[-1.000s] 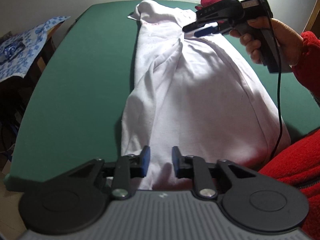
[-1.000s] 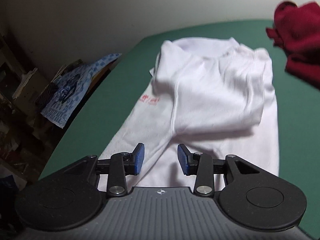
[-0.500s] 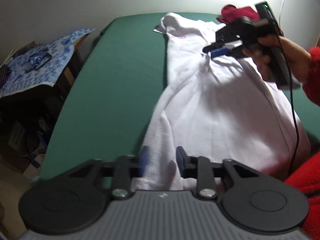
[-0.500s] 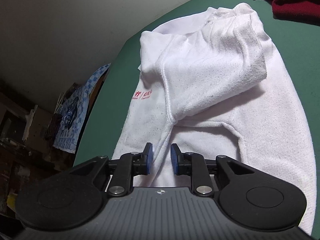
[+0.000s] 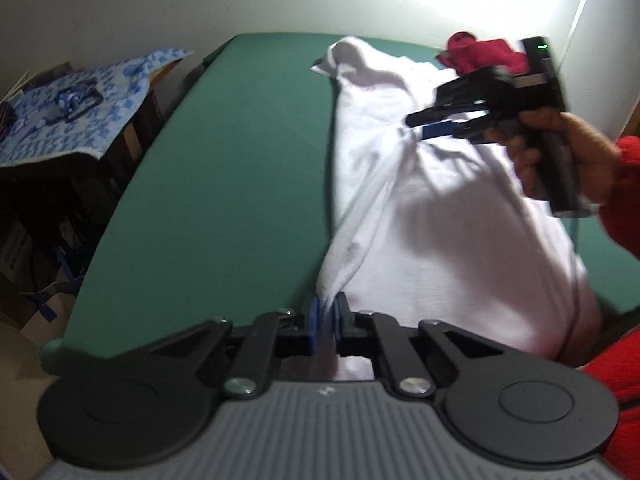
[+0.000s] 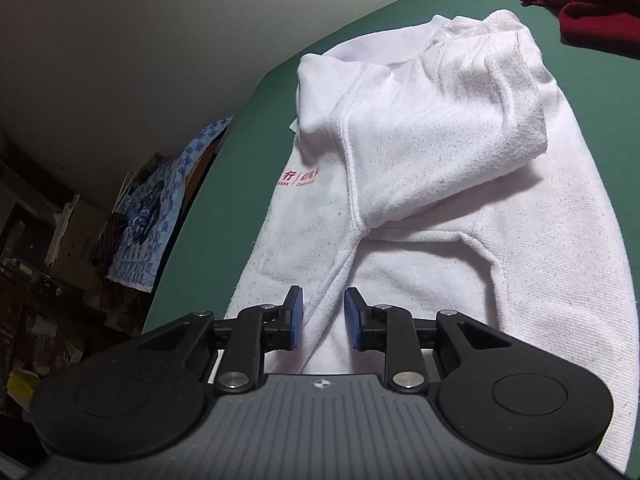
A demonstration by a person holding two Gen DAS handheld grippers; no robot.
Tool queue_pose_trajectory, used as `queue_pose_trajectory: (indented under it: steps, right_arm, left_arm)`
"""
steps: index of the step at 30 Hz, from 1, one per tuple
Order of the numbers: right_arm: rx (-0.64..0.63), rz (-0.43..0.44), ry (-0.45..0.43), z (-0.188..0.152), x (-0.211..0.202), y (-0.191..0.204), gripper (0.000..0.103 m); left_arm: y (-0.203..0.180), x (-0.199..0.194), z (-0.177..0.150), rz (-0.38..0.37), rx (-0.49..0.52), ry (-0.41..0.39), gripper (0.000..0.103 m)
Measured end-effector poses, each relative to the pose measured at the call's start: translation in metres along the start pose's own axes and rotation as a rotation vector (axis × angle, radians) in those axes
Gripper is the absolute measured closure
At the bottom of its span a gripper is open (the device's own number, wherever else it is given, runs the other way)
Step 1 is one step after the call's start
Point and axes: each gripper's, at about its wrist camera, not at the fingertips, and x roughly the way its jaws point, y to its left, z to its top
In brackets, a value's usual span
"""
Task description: Fold clothes
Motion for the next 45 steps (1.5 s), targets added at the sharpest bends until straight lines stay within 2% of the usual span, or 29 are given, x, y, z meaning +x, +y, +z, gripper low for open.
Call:
queue_pose_trajectory:
  steps: [2, 4, 8, 9, 10, 12, 13, 14, 15, 16, 18, 21, 23, 24, 26, 27, 28, 32, 33, 34, 35, 37, 38, 39, 40, 41, 43, 44, 45]
  right_arm:
    - [0.012, -0.003, -0.016, 0.005, 0.002, -0.001, 0.074]
    - [0.027, -0.003, -0.030, 0.009, 0.004, -0.001, 0.079]
    - [0.004, -0.013, -0.035, 0.011, -0.003, -0.007, 0.079]
    - [-0.004, -0.016, -0.036, 0.011, -0.005, -0.009, 0.076]
    - [-0.012, -0.018, -0.036, 0.012, -0.007, -0.010, 0.077]
    - [-0.027, -0.024, -0.037, 0.012, -0.011, -0.014, 0.076]
    - [-0.035, -0.027, -0.038, 0.012, -0.013, -0.015, 0.074]
    - [-0.046, -0.017, -0.036, 0.011, -0.017, -0.016, 0.072]
    - [-0.061, 0.007, -0.031, 0.008, -0.022, -0.015, 0.072]
    - [-0.077, 0.031, -0.027, 0.006, -0.028, -0.015, 0.070]
    - [-0.096, 0.087, 0.008, -0.001, -0.031, -0.012, 0.069]
    - [-0.123, 0.134, 0.043, -0.015, -0.023, -0.004, 0.070]
    - [-0.136, 0.106, 0.069, -0.021, -0.014, -0.002, 0.087]
    - [-0.135, 0.091, 0.070, -0.022, -0.012, -0.002, 0.102]
    - [-0.121, 0.066, 0.045, -0.022, -0.013, -0.005, 0.102]
    - [-0.122, 0.056, 0.037, -0.021, -0.015, -0.008, 0.102]
    - [-0.127, 0.049, 0.032, -0.020, -0.017, -0.010, 0.103]
    - [-0.225, -0.029, -0.001, -0.027, -0.029, -0.007, 0.103]
    - [-0.246, -0.040, -0.001, -0.029, -0.032, -0.006, 0.102]
    - [-0.256, -0.040, -0.001, -0.030, -0.036, -0.005, 0.091]
    - [-0.259, -0.016, -0.005, -0.033, -0.043, -0.003, 0.089]
    - [-0.299, 0.087, 0.003, -0.040, -0.055, 0.006, 0.088]
    - [-0.330, 0.141, 0.035, -0.045, -0.058, 0.013, 0.087]
    - [-0.363, 0.190, 0.073, -0.052, -0.058, 0.020, 0.087]
    - [-0.396, 0.239, 0.112, -0.058, -0.058, 0.028, 0.087]
    - [-0.437, 0.280, 0.148, -0.065, -0.057, 0.036, 0.087]
    - [-0.522, 0.318, 0.200, -0.080, -0.055, 0.048, 0.087]
    - [-0.556, 0.325, 0.224, -0.085, -0.054, 0.052, 0.087]
    - [-0.582, 0.331, 0.255, -0.091, -0.053, 0.053, 0.087]
  left_arm:
    - [-0.016, -0.011, 0.000, -0.042, 0.025, -0.013, 0.097]
    - [-0.032, -0.012, -0.004, -0.089, 0.048, -0.002, 0.097]
    - [-0.060, 0.015, -0.020, -0.142, 0.093, 0.086, 0.096]
    - [-0.063, 0.025, -0.025, -0.143, 0.100, 0.118, 0.095]
    - [-0.065, 0.035, -0.030, -0.132, 0.108, 0.152, 0.092]
    - [-0.066, 0.032, -0.036, -0.112, 0.129, 0.134, 0.080]
    - [-0.064, 0.031, -0.037, -0.097, 0.121, 0.149, 0.078]
    - [-0.061, 0.026, -0.038, -0.096, 0.112, 0.160, 0.081]
    - [-0.057, 0.021, -0.039, -0.099, 0.104, 0.170, 0.080]
    - [-0.054, 0.014, -0.040, -0.102, 0.099, 0.164, 0.079]
    - [-0.052, 0.002, -0.037, -0.093, 0.092, 0.145, 0.068]
    - [-0.057, -0.003, -0.023, -0.097, 0.094, 0.093, 0.066]
    - [-0.066, 0.004, -0.013, -0.107, 0.113, 0.068, 0.057]
    - [-0.071, 0.011, -0.010, -0.109, 0.130, 0.066, 0.056]
    - [-0.077, 0.031, -0.009, -0.136, 0.140, 0.100, 0.057]
    - [-0.078, 0.032, -0.010, -0.149, 0.139, 0.111, 0.063]
    - [-0.079, 0.032, -0.010, -0.161, 0.136, 0.121, 0.065]
    - [-0.084, 0.032, -0.012, -0.212, 0.123, 0.159, 0.065]
    - [-0.085, 0.032, -0.013, -0.225, 0.120, 0.169, 0.064]
    - [-0.082, 0.027, -0.012, -0.215, 0.117, 0.158, 0.064]
    - [-0.078, 0.019, -0.009, -0.191, 0.118, 0.128, 0.062]
    - [-0.069, 0.005, -0.001, -0.148, 0.105, 0.058, 0.049]
    - [-0.063, -0.001, 0.000, -0.129, 0.093, 0.026, 0.036]
    - [-0.058, 0.001, 0.002, -0.116, 0.083, 0.011, 0.033]
    - [-0.054, 0.008, 0.003, -0.115, 0.075, 0.019, 0.034]
    - [-0.049, 0.020, 0.004, -0.127, 0.058, 0.058, 0.040]
    - [-0.046, 0.035, 0.002, -0.166, 0.030, 0.124, 0.063]
    - [-0.046, 0.038, 0.000, -0.185, 0.024, 0.143, 0.078]
    - [-0.046, 0.042, -0.002, -0.204, 0.018, 0.161, 0.078]
